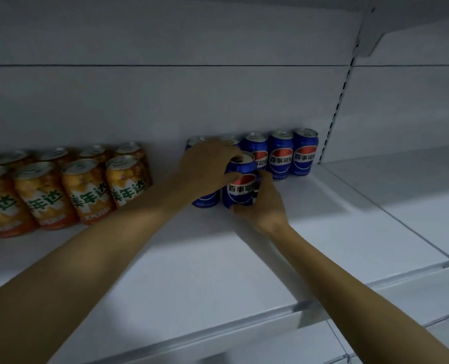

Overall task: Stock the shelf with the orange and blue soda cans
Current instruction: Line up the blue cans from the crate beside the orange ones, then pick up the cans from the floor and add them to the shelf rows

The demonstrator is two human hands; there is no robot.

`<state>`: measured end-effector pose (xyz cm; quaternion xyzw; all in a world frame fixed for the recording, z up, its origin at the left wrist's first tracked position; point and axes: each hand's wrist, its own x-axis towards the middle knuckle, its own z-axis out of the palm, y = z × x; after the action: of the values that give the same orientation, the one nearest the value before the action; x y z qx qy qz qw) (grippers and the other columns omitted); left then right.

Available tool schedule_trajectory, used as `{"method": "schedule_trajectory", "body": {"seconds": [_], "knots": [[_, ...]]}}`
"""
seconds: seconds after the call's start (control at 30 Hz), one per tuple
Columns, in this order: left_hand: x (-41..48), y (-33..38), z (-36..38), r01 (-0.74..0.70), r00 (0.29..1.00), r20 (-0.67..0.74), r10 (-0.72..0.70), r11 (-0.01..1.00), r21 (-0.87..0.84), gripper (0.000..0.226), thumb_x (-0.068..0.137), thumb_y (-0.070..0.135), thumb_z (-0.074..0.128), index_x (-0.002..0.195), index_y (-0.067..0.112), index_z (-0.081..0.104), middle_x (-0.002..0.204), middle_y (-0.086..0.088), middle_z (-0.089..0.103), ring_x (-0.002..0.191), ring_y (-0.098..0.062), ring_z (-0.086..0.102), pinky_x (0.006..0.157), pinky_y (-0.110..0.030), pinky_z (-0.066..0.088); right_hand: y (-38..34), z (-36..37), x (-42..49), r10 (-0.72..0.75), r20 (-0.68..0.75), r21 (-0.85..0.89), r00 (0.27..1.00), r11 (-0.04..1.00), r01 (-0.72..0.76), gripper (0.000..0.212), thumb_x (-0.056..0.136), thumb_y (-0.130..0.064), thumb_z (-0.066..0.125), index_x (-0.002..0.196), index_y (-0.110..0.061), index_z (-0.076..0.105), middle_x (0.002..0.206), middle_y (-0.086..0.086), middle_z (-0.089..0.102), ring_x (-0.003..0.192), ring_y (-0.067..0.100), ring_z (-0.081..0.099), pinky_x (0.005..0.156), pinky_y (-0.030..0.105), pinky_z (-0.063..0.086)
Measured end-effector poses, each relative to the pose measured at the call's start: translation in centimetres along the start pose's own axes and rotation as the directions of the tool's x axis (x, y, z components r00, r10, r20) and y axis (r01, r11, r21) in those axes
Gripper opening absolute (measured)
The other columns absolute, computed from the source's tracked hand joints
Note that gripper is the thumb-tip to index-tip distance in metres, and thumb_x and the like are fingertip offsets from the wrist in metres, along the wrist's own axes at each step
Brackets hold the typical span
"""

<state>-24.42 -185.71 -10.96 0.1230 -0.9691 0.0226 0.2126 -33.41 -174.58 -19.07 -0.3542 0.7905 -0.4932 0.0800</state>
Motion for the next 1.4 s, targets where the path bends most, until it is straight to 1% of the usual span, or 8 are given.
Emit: {"method": "schedule_trajectory", "body": {"seconds": [0.17,0.43,0.63,0.73,0.83,1.07,1.2,1.4], "knots": [[0.8,-0.3,0.2,0.027,0.998,0.049,-0.028,0.999,0.035,0.046,0.089,0.037,0.059,0.131,0.019,0.053,0.128,-0.003,0.057,0.116,-0.022,0.051,0.090,-0.032,0.038,0.0,0.7,1.2,0.021,0.005,-0.098,1.000,0.995,-0.020,0.076,0.071,-0.015,0.080,0.133,-0.014,0.036,0.130,0.006,0.057,0.118,0.026,0.055,0.094,0.040,0.049],[1.4,-0.2,-0.1,0.095,0.988,0.115,-0.102,0.993,0.063,0.047,0.089,0.036,0.060,0.131,0.017,0.052,0.128,-0.006,0.057,0.115,-0.026,0.051,0.092,-0.038,0.040,-0.5,0.9,2.2,0.032,0.026,-0.140,0.999,0.990,-0.028,0.084,0.072,-0.019,0.080,0.139,-0.014,0.030,0.135,0.009,0.054,0.122,0.028,0.053,0.094,0.039,0.047],[0.2,4.2,-0.5,0.068,0.995,0.065,-0.074,0.995,0.077,0.050,0.091,0.035,0.057,0.136,0.016,0.046,0.136,-0.006,0.049,0.125,-0.026,0.040,0.094,-0.037,0.036,0.1,-5.3,0.2,0.117,0.161,-0.385,0.980,0.922,-0.047,0.089,0.069,-0.044,0.078,0.139,-0.017,0.031,0.140,0.009,0.045,0.125,0.028,0.047,0.099,0.040,0.044],[0.4,9.6,-0.4,0.050,0.993,0.101,-0.056,0.997,0.062,0.054,0.090,0.035,0.058,0.138,0.017,0.043,0.139,-0.007,0.046,0.127,-0.028,0.040,0.095,-0.040,0.042,1.3,-12.1,-2.9,0.119,0.145,-0.614,0.982,0.789,-0.005,0.083,0.072,-0.053,0.073,0.139,-0.020,0.036,0.138,0.007,0.048,0.126,0.029,0.045,0.102,0.043,0.039],[0.6,17.7,0.5,-0.033,0.997,0.078,0.030,0.999,0.036,0.052,0.088,0.038,0.060,0.134,0.017,0.047,0.133,-0.007,0.051,0.119,-0.027,0.046,0.084,-0.039,0.047,3.1,-20.1,-7.3,0.218,0.119,-0.732,0.969,0.679,-0.063,0.082,0.075,-0.058,0.069,0.139,-0.021,0.035,0.139,0.005,0.048,0.129,0.029,0.041,0.102,0.044,0.031],[-2.4,38.8,6.2,-0.210,0.968,0.090,0.233,0.955,-0.208,0.054,0.088,0.041,0.059,0.136,0.022,0.045,0.135,-0.002,0.051,0.124,-0.025,0.043,0.090,-0.041,0.044,12.4,-35.4,-19.8,0.384,0.025,-0.690,0.923,0.675,-0.262,0.090,0.072,-0.053,0.074,0.142,-0.014,0.033,0.142,0.008,0.045,0.126,0.029,0.046,0.102,0.044,0.041],[-9.3,47.7,14.0,-0.241,0.902,0.269,0.338,0.911,-0.336,0.054,0.086,0.043,0.060,0.134,0.021,0.047,0.132,-0.005,0.053,0.121,-0.027,0.046,0.093,-0.044,0.044,21.7,-37.1,-28.0,0.504,0.017,-0.636,0.863,0.672,-0.380,0.090,0.070,-0.051,0.076,0.139,-0.012,0.035,0.139,0.010,0.047,0.123,0.030,0.048,0.098,0.043,0.044],[-19.4,52.5,23.2,-0.152,0.738,0.581,0.343,0.924,-0.352,0.054,0.086,0.044,0.059,0.135,0.022,0.047,0.129,-0.004,0.055,0.118,-0.024,0.050,0.086,-0.038,0.048,33.1,-34.5,-38.4,0.737,0.114,-0.553,0.666,0.604,-0.574,0.083,0.073,-0.046,0.075,0.138,-0.010,0.038,0.131,0.012,0.053,0.118,0.029,0.052,0.091,0.037,0.046]]}}
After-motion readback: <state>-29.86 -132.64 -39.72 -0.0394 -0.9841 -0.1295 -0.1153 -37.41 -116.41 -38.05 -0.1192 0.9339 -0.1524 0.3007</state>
